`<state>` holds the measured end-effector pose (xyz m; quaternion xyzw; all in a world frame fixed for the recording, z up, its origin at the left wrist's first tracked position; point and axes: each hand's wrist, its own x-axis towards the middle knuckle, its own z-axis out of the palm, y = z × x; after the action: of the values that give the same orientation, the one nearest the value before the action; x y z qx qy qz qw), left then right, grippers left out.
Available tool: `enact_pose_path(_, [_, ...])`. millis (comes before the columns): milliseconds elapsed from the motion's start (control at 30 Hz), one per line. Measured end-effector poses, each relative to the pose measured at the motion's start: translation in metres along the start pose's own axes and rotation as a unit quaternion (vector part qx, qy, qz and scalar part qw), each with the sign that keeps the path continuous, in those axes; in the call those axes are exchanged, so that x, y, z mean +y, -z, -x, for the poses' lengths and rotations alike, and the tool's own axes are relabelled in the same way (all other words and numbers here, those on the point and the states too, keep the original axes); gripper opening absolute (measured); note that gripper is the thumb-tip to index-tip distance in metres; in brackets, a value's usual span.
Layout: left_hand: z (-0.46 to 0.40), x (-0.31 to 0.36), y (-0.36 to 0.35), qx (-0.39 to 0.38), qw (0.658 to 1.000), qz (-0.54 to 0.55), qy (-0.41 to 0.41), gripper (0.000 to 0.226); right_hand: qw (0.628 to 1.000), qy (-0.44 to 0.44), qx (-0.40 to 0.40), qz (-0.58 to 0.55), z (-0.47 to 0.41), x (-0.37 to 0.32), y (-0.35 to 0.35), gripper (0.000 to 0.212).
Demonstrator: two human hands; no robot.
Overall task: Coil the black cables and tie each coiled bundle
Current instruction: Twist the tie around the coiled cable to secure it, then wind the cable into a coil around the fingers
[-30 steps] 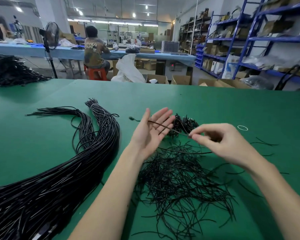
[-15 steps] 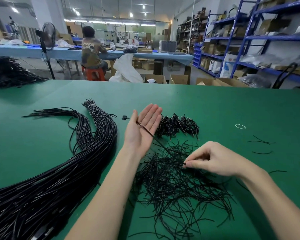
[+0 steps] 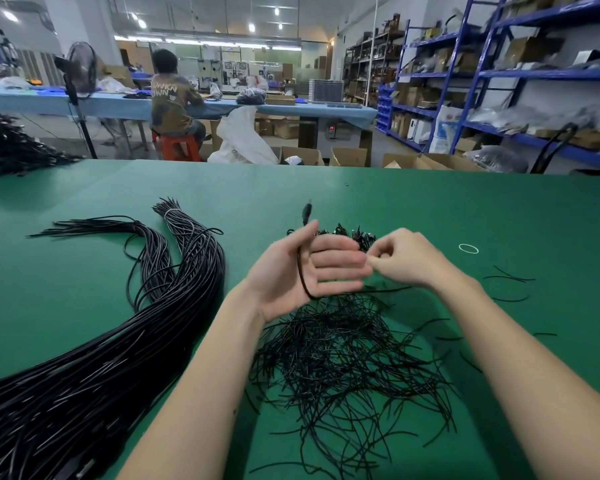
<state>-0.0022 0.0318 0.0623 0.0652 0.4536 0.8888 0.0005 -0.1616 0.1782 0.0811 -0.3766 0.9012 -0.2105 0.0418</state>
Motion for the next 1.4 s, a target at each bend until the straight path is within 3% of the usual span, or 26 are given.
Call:
enact_pose_path(133, [-0.008, -0.012, 0.000, 0.054, 0.981, -0.170, 0.076, 0.061, 0.988, 0.004, 0.064, -0.139, -0.010, -0.029, 0.021, 0.026])
enact_pose_path(200, [-0.012, -0.014, 0.002, 0.085, 0.976, -0.186, 0.073, 0.067, 0.981, 0.039, 0.050, -0.185, -0.007, -0.047, 0.028, 0.027])
enact_pose_path(300, [-0.014, -0.015, 0.007, 0.101, 0.986, -0.124, 0.042, 0.070, 0.967, 0.104, -0.020, -0.232, 0.010, -0.064, 0.028, 0.024])
enact_pose_path(433, [-0.008, -0.007, 0.011, 0.098, 0.995, 0.005, -0.030, 0.070, 0.946, 0.120, -0.101, -0.285, 0.033, -0.057, 0.016, 0.021])
enact_pose_path(533, [-0.008, -0.003, 0.009, 0.083, 0.995, 0.029, -0.054, 0.072, 0.942, 0.135, -0.176, -0.251, 0.045, -0.049, -0.003, 0.023])
enact_pose_path(700, [-0.007, -0.002, 0.009, 0.058, 0.991, 0.047, -0.114, 0.070, 0.907, 0.089, -0.224, -0.346, 0.046, -0.034, -0.022, 0.030])
enact_pose_path(833, [-0.002, 0.003, 0.013, 0.026, 0.988, 0.062, -0.137, 0.066, 0.937, 0.103, -0.201, -0.266, 0.037, -0.022, -0.029, 0.054])
enact_pose_path(1000, [0.003, 0.006, 0.011, -0.003, 0.996, -0.005, -0.090, 0.061, 0.977, 0.144, -0.102, -0.118, 0.018, -0.010, -0.028, 0.095])
enact_pose_path(1167, [0.008, 0.008, 0.010, -0.017, 0.998, -0.063, -0.025, 0.060, 0.968, 0.224, -0.109, 0.028, -0.010, -0.012, -0.006, 0.049])
enact_pose_path(1300, [0.009, 0.009, 0.014, -0.020, 0.992, -0.113, 0.043, 0.068, 0.958, 0.259, -0.075, 0.097, -0.025, -0.024, 0.012, 0.047])
enact_pose_path(1400, [0.005, 0.004, 0.014, 0.001, 0.979, -0.176, 0.107, 0.073, 0.944, 0.284, -0.056, 0.156, -0.035, -0.041, 0.022, 0.034])
